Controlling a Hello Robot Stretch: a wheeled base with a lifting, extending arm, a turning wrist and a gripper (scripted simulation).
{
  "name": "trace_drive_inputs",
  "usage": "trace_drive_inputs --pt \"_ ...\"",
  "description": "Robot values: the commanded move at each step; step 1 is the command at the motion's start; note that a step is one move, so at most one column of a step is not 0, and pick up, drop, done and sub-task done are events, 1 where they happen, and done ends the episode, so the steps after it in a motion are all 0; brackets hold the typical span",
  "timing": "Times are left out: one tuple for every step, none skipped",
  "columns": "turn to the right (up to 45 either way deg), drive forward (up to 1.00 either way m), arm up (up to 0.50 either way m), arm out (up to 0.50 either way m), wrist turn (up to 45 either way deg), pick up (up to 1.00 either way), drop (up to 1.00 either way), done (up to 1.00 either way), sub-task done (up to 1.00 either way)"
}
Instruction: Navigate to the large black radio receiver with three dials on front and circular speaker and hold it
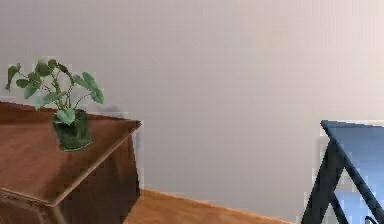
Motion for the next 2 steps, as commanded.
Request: trace_drive_inputs --pt "21.0 0.0 0.0 0.0 0.0 0.0 0.0 0.0 0.0" --pt "0.0 0.0 0.5 0.0 0.0 0.0 0.0 0.0 0.0"
